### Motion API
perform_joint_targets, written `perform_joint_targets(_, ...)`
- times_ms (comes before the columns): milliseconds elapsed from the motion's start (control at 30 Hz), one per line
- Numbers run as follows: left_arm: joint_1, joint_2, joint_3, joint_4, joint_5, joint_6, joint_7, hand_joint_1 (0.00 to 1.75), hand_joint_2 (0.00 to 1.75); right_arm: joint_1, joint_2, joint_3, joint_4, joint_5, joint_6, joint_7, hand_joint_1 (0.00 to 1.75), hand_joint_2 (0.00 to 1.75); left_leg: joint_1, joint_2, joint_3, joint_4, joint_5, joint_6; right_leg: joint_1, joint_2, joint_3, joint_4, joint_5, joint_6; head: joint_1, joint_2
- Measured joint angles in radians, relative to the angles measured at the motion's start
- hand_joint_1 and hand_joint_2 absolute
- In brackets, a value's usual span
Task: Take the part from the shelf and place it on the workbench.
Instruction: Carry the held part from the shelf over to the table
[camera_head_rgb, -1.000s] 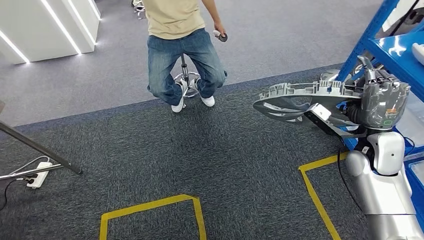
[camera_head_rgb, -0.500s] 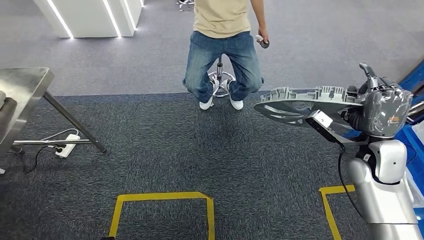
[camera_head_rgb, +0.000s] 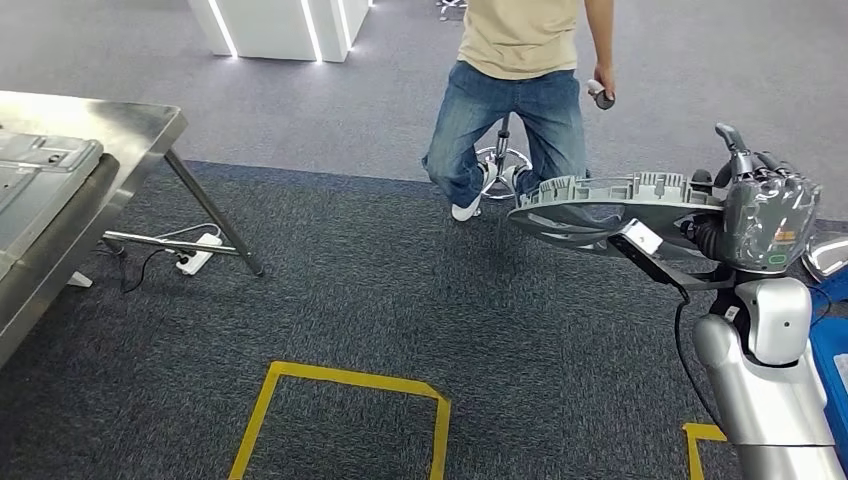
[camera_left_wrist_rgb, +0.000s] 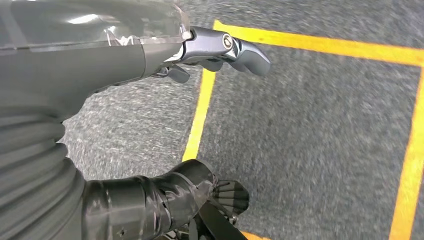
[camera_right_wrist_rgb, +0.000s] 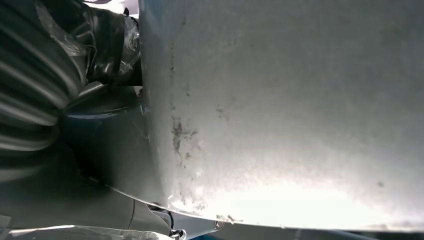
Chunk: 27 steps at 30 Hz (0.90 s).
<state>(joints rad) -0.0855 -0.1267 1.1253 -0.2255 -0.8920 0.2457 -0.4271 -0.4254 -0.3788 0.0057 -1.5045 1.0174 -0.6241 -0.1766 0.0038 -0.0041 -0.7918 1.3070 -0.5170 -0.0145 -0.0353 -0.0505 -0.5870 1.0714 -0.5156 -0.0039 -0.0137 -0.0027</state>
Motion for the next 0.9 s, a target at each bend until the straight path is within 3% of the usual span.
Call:
perform_joint_targets(33, 0.000, 0.000, 0.000, 0.000, 0.000, 0.000, 0.000, 0.00, 1.75, 0.000, 0.000, 0.000, 0.000, 0.000, 0.000, 0.000, 1.75, 1.75, -0.001, 0.004, 0.022, -0.045, 0.031, 0.004, 0.001, -0.014, 0.005, 0.000, -0.004, 0.000, 0.000, 0.000)
perform_joint_targets(100, 0.000, 0.001, 0.000, 0.000, 0.000, 0.002, 0.002, 0.00, 1.75, -0.001, 0.000, 0.000, 0.000, 0.001, 0.000, 0.000, 1.75, 1.75, -0.012, 0.046, 0.092, -0.180, 0.088, 0.020, 0.005, -0.040, 0.016, -0.002, -0.012, 0.003, 0.000, 0.000)
perform_joint_targets(167, -0.003, 0.002, 0.000, 0.000, -0.002, 0.005, 0.004, 0.00, 1.75, -0.002, 0.000, 0.000, -0.001, 0.001, 0.001, 0.001, 1.75, 1.75, -0.026, 0.078, 0.129, -0.253, 0.103, 0.036, 0.009, -0.063, 0.025, -0.007, -0.017, 0.009, 0.000, 0.000)
perform_joint_targets(233, -0.003, 0.002, 0.000, 0.000, -0.004, 0.009, 0.006, 0.00, 1.75, -0.004, 0.002, 0.000, -0.002, 0.002, 0.003, 0.002, 1.75, 1.75, -0.030, 0.061, 0.132, -0.264, 0.101, 0.044, 0.013, -0.087, 0.035, -0.018, -0.020, 0.018, 0.000, 0.000)
perform_joint_targets(267, -0.001, 0.002, 0.000, 0.000, -0.005, 0.011, 0.007, 0.00, 1.75, -0.005, 0.002, 0.000, -0.002, 0.002, 0.004, 0.003, 1.75, 1.75, -0.027, 0.047, 0.137, -0.274, 0.104, 0.048, 0.013, -0.083, 0.040, -0.019, -0.024, 0.023, 0.001, 0.000)
perform_joint_targets(333, 0.000, 0.000, -0.001, 0.000, -0.008, 0.013, 0.007, 0.00, 1.75, -0.009, 0.003, 0.000, -0.003, 0.004, 0.004, 0.003, 1.75, 1.75, -0.020, 0.023, 0.151, -0.297, 0.113, 0.058, 0.010, -0.032, 0.028, 0.013, -0.048, 0.028, 0.002, 0.000)
perform_joint_targets(400, -0.003, 0.000, -0.001, 0.000, -0.011, 0.014, 0.008, 0.00, 1.75, -0.010, 0.003, 0.000, -0.003, 0.004, 0.005, 0.005, 1.75, 1.75, -0.017, -0.001, 0.158, -0.304, 0.115, 0.066, 0.007, 0.029, -0.030, 0.118, -0.095, 0.028, 0.003, 0.000)
perform_joint_targets(467, -0.007, 0.000, -0.001, 0.000, -0.012, 0.014, 0.008, 0.00, 1.75, -0.007, 0.003, 0.000, -0.002, 0.003, 0.005, 0.006, 1.75, 1.75, -0.017, -0.030, 0.159, -0.302, 0.113, 0.070, 0.007, 0.045, -0.092, 0.215, -0.117, 0.032, 0.003, 0.000)
perform_joint_targets(500, -0.007, 0.000, -0.001, 0.000, -0.013, 0.014, 0.008, 0.00, 1.75, -0.006, 0.003, 0.000, -0.001, 0.004, 0.005, 0.006, 1.75, 1.75, -0.017, -0.047, 0.160, -0.298, 0.110, 0.069, 0.005, 0.047, -0.105, 0.222, -0.101, 0.035, 0.003, 0.000)
perform_joint_targets(567, -0.005, -0.001, -0.001, 0.000, -0.014, 0.013, 0.009, 0.00, 1.75, -0.006, 0.003, 0.000, -0.001, 0.004, 0.005, 0.006, 1.75, 1.75, -0.014, -0.079, 0.160, -0.283, 0.101, 0.062, -0.002, 0.058, -0.082, 0.138, -0.027, 0.043, 0.003, 0.000)
perform_joint_targets(633, -0.002, -0.001, -0.001, 0.000, -0.015, 0.013, 0.010, 0.00, 1.75, -0.007, 0.003, 0.000, -0.001, 0.005, 0.005, 0.006, 1.75, 1.75, -0.011, -0.107, 0.151, -0.261, 0.090, 0.051, -0.012, 0.105, -0.046, 0.047, 0.016, 0.046, 0.003, 0.000)
perform_joint_targets(700, -0.003, -0.001, -0.001, 0.000, -0.015, 0.014, 0.011, 0.00, 1.75, -0.006, 0.002, -0.001, -0.002, 0.006, 0.006, 0.006, 1.75, 1.75, -0.008, -0.132, 0.136, -0.248, 0.087, 0.040, -0.013, 0.135, -0.036, 0.025, 0.011, 0.040, 0.004, 0.000)
perform_joint_targets(767, -0.001, 0.001, -0.002, 0.000, -0.015, 0.014, 0.011, 0.00, 1.75, -0.006, 0.001, -0.001, -0.002, 0.006, 0.007, 0.007, 1.75, 1.75, -0.004, -0.151, 0.127, -0.246, 0.090, 0.030, -0.011, 0.114, -0.033, 0.019, 0.011, 0.028, 0.004, 0.000)
perform_joint_targets(833, 0.002, 0.001, -0.002, 0.000, -0.015, 0.015, 0.011, 0.00, 1.75, -0.007, 0.002, -0.001, -0.004, 0.007, 0.007, 0.006, 1.75, 1.75, -0.006, -0.108, 0.111, -0.213, 0.074, 0.018, -0.010, 0.089, -0.023, 0.014, 0.010, 0.016, 0.000, 0.000)
perform_joint_targets(900, 0.001, 0.000, -0.002, 0.000, -0.015, 0.015, 0.010, 0.00, 1.75, -0.007, 0.003, -0.001, -0.006, 0.009, 0.007, 0.006, 1.75, 1.75, -0.006, -0.036, 0.062, -0.114, 0.030, 0.008, -0.007, 0.062, -0.013, 0.009, 0.007, 0.007, -0.005, 0.000)
